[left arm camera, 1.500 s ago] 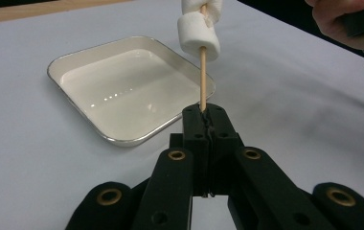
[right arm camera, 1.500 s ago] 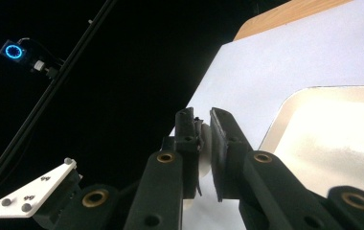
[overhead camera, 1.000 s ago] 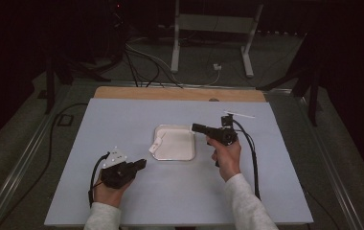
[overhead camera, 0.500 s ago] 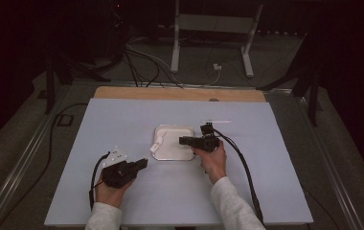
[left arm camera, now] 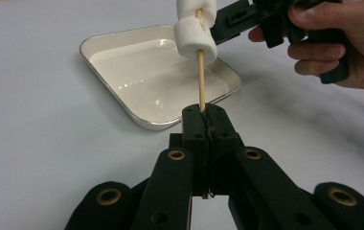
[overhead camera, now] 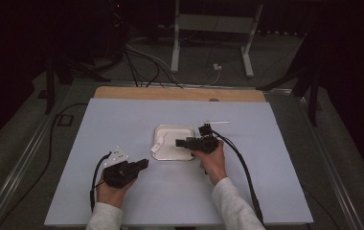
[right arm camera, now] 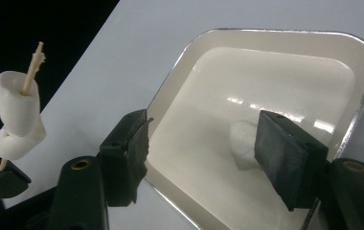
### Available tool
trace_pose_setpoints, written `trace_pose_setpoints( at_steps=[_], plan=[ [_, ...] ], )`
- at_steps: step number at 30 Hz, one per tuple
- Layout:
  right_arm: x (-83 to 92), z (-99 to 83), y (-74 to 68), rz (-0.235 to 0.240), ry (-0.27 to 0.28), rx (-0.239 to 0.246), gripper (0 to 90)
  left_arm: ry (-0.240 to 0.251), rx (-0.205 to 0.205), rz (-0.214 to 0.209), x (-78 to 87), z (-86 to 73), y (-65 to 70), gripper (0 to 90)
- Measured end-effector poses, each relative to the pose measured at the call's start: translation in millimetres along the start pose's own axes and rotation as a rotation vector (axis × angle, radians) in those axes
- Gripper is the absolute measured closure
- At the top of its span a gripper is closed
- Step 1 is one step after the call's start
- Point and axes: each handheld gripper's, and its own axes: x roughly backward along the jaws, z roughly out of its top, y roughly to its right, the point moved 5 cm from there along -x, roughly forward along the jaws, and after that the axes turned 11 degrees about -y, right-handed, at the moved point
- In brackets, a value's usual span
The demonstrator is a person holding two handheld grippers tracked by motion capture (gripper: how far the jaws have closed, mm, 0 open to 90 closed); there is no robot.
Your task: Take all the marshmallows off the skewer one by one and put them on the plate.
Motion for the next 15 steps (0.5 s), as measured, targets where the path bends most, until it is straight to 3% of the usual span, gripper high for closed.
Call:
trace_pose_setpoints(
  at_steps=[9,15],
  plan=[
    [4.4,2.1,-8.1,0.068,0.028,-0.012,30.6,-0.008,0.01,-0.001,-3.5,-1.0,-1.4,90.0],
    [6.5,3.0,-14.1,0.127,0.043,-0.022,28.9,-0.042,-0.001,-0.011,-14.5,-2.0,2.0,90.0]
  ],
)
